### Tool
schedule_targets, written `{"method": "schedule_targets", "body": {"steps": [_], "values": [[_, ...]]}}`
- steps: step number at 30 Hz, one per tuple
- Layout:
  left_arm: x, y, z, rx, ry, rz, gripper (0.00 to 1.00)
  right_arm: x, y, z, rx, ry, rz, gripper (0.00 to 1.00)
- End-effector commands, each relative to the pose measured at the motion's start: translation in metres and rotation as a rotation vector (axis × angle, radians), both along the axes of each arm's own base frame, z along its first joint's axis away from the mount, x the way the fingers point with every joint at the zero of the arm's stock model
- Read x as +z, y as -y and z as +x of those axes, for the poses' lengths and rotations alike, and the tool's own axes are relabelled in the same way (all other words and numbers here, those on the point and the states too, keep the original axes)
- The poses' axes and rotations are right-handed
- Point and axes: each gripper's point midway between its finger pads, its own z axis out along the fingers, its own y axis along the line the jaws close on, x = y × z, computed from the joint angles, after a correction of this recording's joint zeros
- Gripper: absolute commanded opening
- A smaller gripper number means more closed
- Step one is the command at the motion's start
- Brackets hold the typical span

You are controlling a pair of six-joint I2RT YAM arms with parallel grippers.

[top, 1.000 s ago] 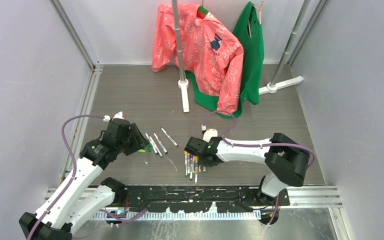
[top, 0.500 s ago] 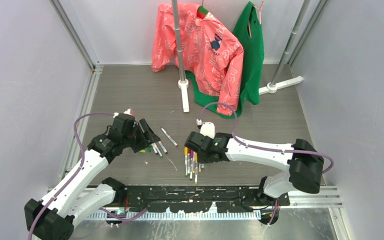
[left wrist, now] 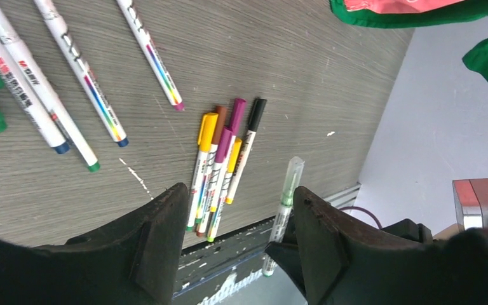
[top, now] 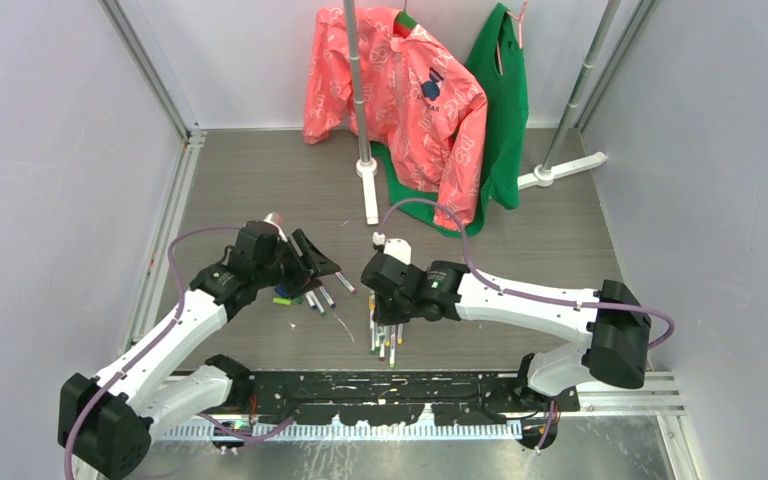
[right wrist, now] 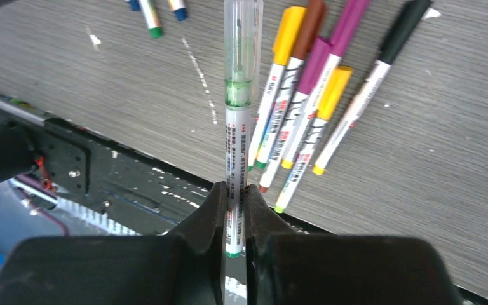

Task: Open the pen caps

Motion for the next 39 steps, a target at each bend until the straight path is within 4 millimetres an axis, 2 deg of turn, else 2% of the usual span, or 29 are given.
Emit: {"method": "schedule_targets", "body": {"steps": [1, 10, 22, 28, 30, 39], "values": [[0.026, 0.016, 0.008, -0.026, 0.069, -0.089, 0.62, 0.025, -0.035, 0.001, 0.067, 0.015, 0.123, 0.01], [0.018, 0.016, 0.003, -0.017, 0.045, -0.09, 0.62, 0.029, -0.079, -0.001, 0.146, -0.006, 0.164, 0.01], [-0.001, 0.007, -0.005, -0.002, 0.007, -0.042, 0.61, 0.03, -0.113, 0.002, 0.221, -0.016, 0.194, 0.01], [-0.011, -0.001, -0.007, 0.019, -0.008, 0.0, 0.59, 0.032, -0.119, 0.006, 0.243, 0.001, 0.193, 0.01], [-0.013, -0.004, -0.006, 0.032, -0.004, 0.018, 0.57, 0.033, -0.122, 0.002, 0.269, -0.019, 0.206, 0.01], [-0.016, -0.01, 0.0, 0.047, -0.002, 0.07, 0.42, 0.033, -0.118, 0.006, 0.273, -0.031, 0.218, 0.01]]}}
